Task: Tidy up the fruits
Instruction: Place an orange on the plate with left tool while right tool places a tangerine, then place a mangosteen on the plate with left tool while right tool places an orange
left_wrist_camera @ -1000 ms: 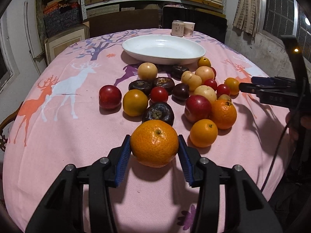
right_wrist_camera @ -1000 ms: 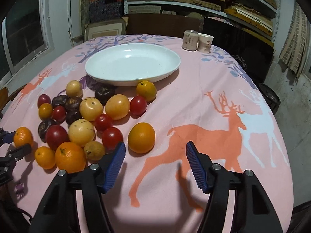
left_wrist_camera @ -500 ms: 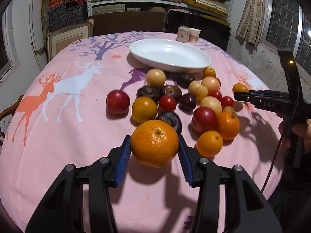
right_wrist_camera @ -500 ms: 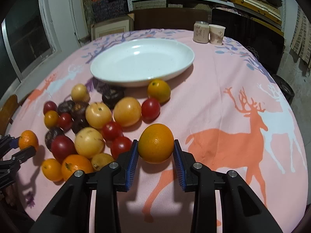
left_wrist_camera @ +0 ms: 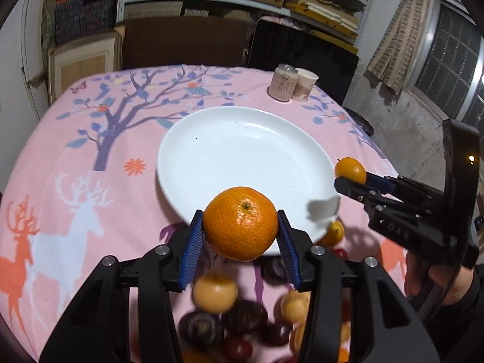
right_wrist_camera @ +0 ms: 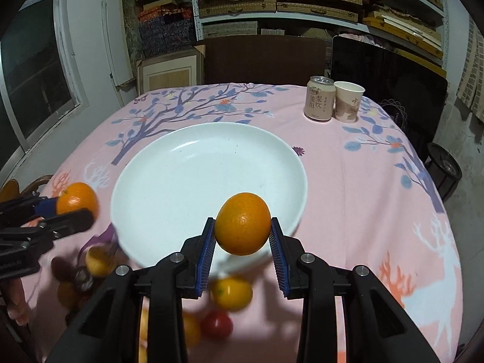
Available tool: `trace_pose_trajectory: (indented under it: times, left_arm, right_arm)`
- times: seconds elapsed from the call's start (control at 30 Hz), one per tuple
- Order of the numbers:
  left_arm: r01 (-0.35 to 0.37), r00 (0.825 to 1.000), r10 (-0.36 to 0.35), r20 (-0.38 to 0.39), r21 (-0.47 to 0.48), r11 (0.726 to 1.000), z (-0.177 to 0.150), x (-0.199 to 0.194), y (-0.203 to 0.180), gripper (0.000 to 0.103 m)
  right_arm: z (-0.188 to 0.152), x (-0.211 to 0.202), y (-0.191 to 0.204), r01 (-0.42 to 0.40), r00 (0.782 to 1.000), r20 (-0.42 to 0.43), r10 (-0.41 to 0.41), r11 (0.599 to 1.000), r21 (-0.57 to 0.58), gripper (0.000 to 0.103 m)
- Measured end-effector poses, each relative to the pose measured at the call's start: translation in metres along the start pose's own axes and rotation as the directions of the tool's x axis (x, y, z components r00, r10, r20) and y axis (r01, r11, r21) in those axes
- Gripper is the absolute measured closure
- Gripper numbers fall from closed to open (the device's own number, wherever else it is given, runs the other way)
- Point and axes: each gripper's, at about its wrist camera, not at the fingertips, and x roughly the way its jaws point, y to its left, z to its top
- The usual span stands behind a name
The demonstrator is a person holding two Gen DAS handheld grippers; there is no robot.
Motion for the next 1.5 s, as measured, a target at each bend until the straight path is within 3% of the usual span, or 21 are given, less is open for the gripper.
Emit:
trace_pose_trajectory:
  times: [0.17,0.2,0.23,0.27,0.4,0.53,0.73,0.93,1.03,1.13,1.27,1.33,1.37,1.47,1.5]
  left_arm:
    - [-0.027,0.997,0.024,-0.076,-0.032,0.999,0.019,0.055,0.009,0.057]
    - [-0.027,0.996,0.022,-0.090,-0.053,0.998,0.021,0.062,0.014,0.057]
    - [-0.033,0.995,0.026,-0.099,-0.073,0.997,0.022,0.067,0.020,0.056]
    - [-0.034,0.995,0.026,-0.096,-0.084,0.996,0.023,0.067,0.023,0.054]
    - [-0.041,0.999,0.040,-0.019,-0.106,0.993,0.024,0.043,0.035,0.032]
    - [0.005,1.000,-0.001,0.030,-0.144,0.989,0.015,0.005,0.041,0.031]
    - [-0.001,0.999,0.003,0.046,-0.041,0.999,-0.041,-0.053,0.027,0.029]
    - [-0.090,0.995,0.088,0.038,0.072,0.993,-0.117,-0.092,0.022,0.026]
    - [-0.125,0.992,0.124,0.018,0.070,0.990,-0.142,-0.096,0.031,0.025]
    - [-0.077,0.997,0.078,-0.012,0.055,0.996,-0.157,-0.094,0.030,0.025]
    - [-0.017,0.999,0.022,-0.033,0.130,0.991,-0.177,-0.088,0.000,0.028]
    - [-0.014,0.998,0.024,-0.054,0.180,0.984,-0.185,-0.081,-0.016,0.038]
    - [-0.022,0.999,0.028,-0.029,0.190,0.982,-0.187,-0.081,-0.019,0.039]
    - [-0.039,0.999,0.044,-0.027,0.178,0.983,-0.183,-0.076,-0.020,0.059]
    - [-0.038,0.998,0.044,-0.033,0.173,0.984,-0.182,-0.073,-0.019,0.059]
  right_arm:
    - [0.017,0.038,0.008,0.018,1.000,-0.021,-0.019,0.999,-0.041,0.066]
    - [0.019,0.042,0.010,0.028,0.999,-0.018,-0.029,0.998,-0.059,0.062]
    - [0.021,0.042,0.012,0.043,0.999,-0.004,-0.044,0.996,-0.073,0.046]
    - [0.021,0.038,0.013,0.056,0.998,0.021,-0.054,0.995,-0.079,0.040]
    - [0.019,0.020,0.013,0.052,0.997,0.066,-0.047,0.996,-0.075,0.040]
    - [0.009,-0.001,0.008,0.064,0.996,0.068,-0.061,0.997,-0.039,0.040]
    - [-0.035,-0.046,0.004,0.013,0.999,0.050,-0.015,0.999,0.034,0.037]
    - [-0.095,-0.085,0.013,-0.040,0.999,0.031,0.039,0.999,0.031,0.037]
    - [-0.119,-0.097,0.018,-0.065,0.997,0.035,0.064,0.997,0.035,0.037]
    - [-0.136,-0.101,0.020,-0.075,0.997,0.028,0.073,0.996,0.051,0.037]
    - [-0.151,-0.106,0.021,-0.071,0.997,0.020,0.070,0.996,0.057,0.037]
    - [-0.156,-0.110,0.021,-0.064,0.998,0.023,0.063,0.996,0.057,0.037]
    - [-0.158,-0.110,0.021,-0.061,0.998,0.022,0.060,0.997,0.056,0.037]
    - [-0.159,-0.110,0.018,-0.059,0.998,0.015,0.058,0.996,0.059,0.037]
    - [-0.160,-0.109,0.018,-0.060,0.998,0.012,0.060,0.996,0.060,0.037]
